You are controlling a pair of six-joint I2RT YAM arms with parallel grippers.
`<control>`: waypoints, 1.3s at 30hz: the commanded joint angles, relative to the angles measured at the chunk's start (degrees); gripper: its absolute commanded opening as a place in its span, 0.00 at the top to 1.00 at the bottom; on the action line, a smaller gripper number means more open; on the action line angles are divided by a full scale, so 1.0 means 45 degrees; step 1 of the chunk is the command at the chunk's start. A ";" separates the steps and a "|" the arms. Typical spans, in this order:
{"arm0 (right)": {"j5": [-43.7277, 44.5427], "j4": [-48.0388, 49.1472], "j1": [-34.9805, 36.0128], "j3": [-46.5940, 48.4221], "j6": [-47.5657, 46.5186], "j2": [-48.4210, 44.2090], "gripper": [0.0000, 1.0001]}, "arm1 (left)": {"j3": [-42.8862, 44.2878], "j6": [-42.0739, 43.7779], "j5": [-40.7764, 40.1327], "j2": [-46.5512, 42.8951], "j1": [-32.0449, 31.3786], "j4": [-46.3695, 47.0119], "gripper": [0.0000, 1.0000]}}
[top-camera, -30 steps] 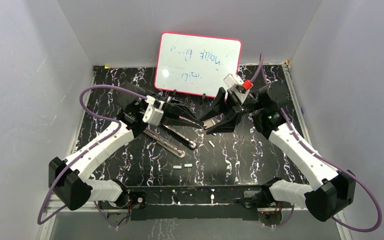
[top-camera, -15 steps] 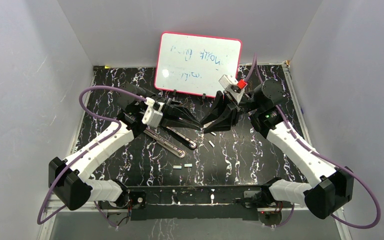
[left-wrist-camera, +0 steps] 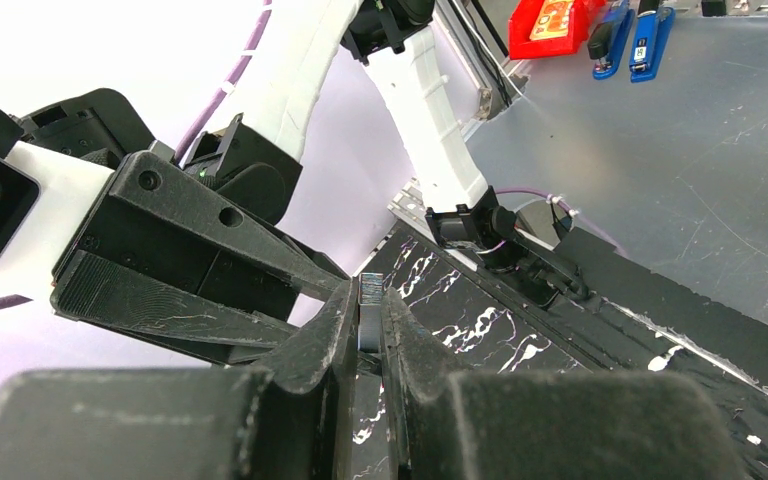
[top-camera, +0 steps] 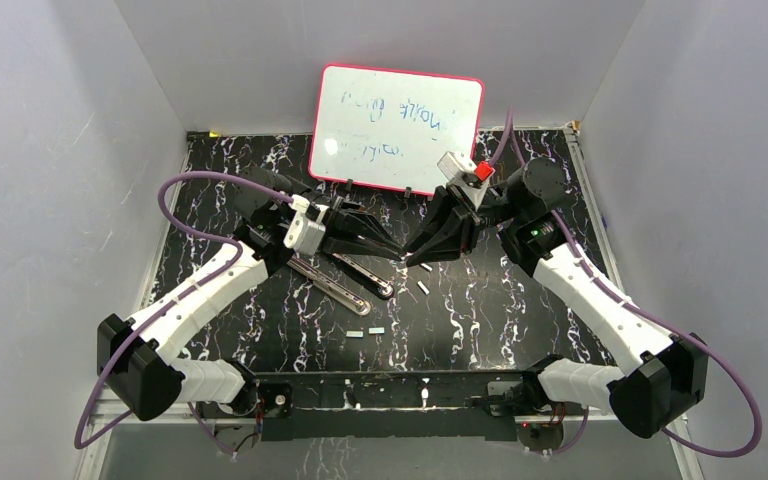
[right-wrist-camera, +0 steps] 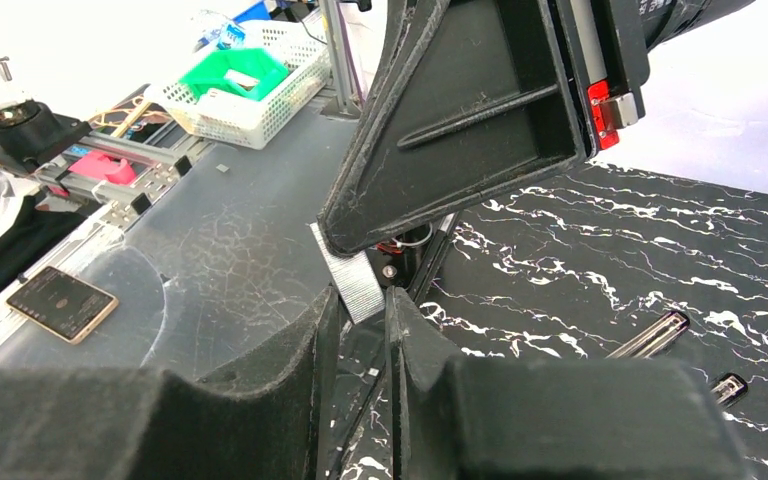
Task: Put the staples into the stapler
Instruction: Pick up the staple from the center of the board, then place the staple at the center of the board.
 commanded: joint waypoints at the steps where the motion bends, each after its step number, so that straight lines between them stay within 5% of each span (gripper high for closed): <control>1: 0.0071 -0.0001 0.0082 0.0651 -0.0273 -0.0252 0.73 | 0.0237 0.0348 0.0219 -0.0346 -0.0047 0.0713 0.90; 20: 0.0500 -0.0443 0.0094 0.0613 -0.0761 -0.0504 0.76 | 0.0125 0.0190 -0.0192 -0.0462 -0.0047 0.0723 0.56; 23: 0.0782 -0.0941 0.0081 0.0593 -0.1168 -0.0612 0.76 | 0.0099 0.0019 -0.0479 -0.0526 -0.0048 0.0730 0.26; 26: 0.1116 -0.1856 0.0081 0.0593 -0.1891 -0.0792 0.77 | 0.0055 -0.0077 -0.1332 -0.0788 -0.0018 0.0692 0.08; 30: 0.2051 -0.3957 0.0083 0.0621 -0.3392 -0.1085 0.77 | -0.0207 0.0419 -0.2941 -0.1378 0.0154 0.0063 0.02; 39: 0.5925 -0.7803 0.0092 0.0220 -0.6049 -0.1366 0.75 | -0.0502 0.3329 -0.6710 -0.3220 0.0262 -0.4817 0.02</control>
